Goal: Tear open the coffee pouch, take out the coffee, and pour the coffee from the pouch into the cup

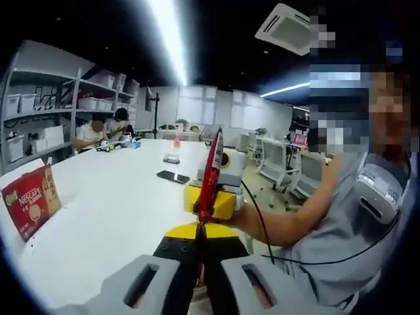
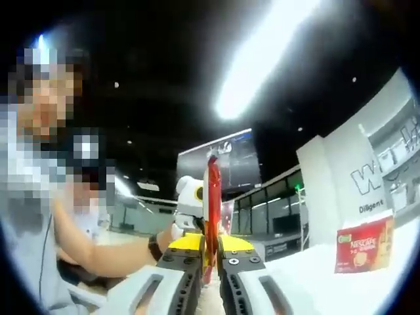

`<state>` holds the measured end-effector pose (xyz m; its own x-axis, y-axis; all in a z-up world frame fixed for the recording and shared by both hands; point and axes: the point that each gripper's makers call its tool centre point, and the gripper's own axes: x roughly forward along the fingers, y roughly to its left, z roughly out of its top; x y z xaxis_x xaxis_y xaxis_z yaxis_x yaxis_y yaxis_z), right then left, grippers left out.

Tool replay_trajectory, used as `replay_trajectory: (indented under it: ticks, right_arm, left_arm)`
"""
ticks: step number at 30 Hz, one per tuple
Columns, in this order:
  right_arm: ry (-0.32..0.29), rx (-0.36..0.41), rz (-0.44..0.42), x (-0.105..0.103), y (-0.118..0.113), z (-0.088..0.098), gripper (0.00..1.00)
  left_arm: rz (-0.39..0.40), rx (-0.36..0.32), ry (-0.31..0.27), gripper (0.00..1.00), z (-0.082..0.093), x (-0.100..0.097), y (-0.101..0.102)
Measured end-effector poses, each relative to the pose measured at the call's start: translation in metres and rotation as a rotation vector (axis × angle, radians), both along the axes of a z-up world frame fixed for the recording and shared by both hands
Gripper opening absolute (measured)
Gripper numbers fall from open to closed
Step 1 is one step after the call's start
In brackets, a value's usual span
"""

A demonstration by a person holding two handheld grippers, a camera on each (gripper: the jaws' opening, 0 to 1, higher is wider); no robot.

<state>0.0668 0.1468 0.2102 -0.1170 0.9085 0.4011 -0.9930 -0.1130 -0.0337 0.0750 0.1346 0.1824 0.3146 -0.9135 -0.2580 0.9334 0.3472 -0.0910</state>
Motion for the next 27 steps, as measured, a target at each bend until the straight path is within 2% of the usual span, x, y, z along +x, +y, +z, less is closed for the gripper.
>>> replay_trajectory:
  ticks: [3, 5, 10, 17, 20, 24, 27]
  right_arm:
    - [0.018, -0.009, 0.003, 0.000, 0.001, -0.002, 0.06]
    - [0.098, -0.022, 0.005, 0.004, 0.002, -0.001, 0.05]
    - [0.115, -0.024, 0.011, 0.004, 0.002, 0.000, 0.04]
    - [0.097, -0.051, 0.003, -0.004, 0.004, -0.001, 0.04]
    - [0.097, -0.046, 0.006, -0.005, 0.003, 0.000, 0.04]
    - [0.077, -0.034, -0.017, -0.004, 0.003, 0.002, 0.05]
    - [0.063, -0.025, -0.020, -0.005, 0.005, 0.002, 0.08]
  left_arm:
    - [0.005, 0.015, -0.001, 0.03, -0.003, 0.001, 0.001]
    - [0.007, 0.010, 0.009, 0.03, -0.003, 0.001, 0.001]
    - [0.008, 0.005, 0.001, 0.05, 0.000, 0.002, 0.000]
    - [-0.014, 0.009, -0.004, 0.07, 0.004, 0.000, -0.006]
    - [-0.027, 0.027, -0.001, 0.05, 0.004, -0.003, -0.009]
    - [-0.015, 0.019, 0.000, 0.04, 0.005, -0.001, -0.008]
    - [-0.016, 0.020, -0.022, 0.04, 0.005, -0.001, -0.006]
